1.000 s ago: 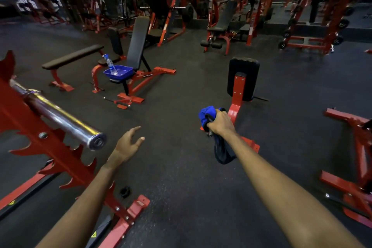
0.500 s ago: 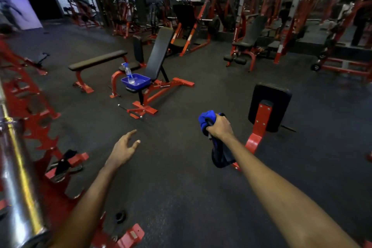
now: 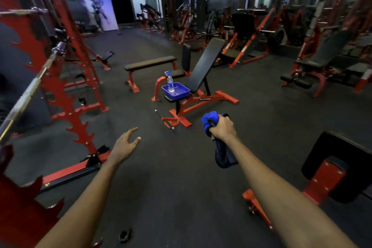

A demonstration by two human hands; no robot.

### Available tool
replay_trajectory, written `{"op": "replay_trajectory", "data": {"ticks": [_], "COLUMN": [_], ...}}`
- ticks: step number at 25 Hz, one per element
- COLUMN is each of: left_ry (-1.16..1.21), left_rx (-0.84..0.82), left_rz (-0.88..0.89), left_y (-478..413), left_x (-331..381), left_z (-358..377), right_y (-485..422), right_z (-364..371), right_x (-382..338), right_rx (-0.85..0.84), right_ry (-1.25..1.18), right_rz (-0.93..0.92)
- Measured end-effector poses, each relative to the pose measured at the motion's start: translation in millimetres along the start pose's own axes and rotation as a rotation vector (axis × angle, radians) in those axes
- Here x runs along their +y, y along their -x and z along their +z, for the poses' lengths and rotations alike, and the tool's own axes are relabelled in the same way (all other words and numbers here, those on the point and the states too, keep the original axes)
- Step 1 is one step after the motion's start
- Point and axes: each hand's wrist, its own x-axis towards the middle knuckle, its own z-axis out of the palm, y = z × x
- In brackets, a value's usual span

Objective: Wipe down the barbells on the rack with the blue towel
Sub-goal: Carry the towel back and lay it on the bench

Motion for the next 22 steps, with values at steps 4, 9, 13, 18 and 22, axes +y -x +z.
{"op": "replay_trajectory", "data": {"ticks": [4,9,13,18,22], "left_ry": [-0.052,-0.084,-0.090,-0.054,-0.072], "left_rx": [0.046,0.039,0.060,0.044,0.105], "left_rz": [-0.026,-0.032,0.028,0.040,0.037], "left_y": [-75.6,-175.3,-281.7,-411.5,-511.3], "left_x": [19.9,23.6,1.6,-34.2,-56.9], "left_z": [-7.9,-13.8,-20.0,-41.7,-75.8], "right_y": [-84.4,-185.5,-278.1,-395.1,-489.9], "right_z": [5.0,33.9,64.4,86.6,102.5], "right_x": [-7.3,-35.0,-73.6,-138.1,-185.4], "right_rx": [-0.031,-0.060,-0.050,-0.016,0.019], "right_ry": [-0.005,-0.035,-0.035,0.012,-0.011], "right_rz": [-0.029,-0.042,-0.076,-0.087,-0.086]}}
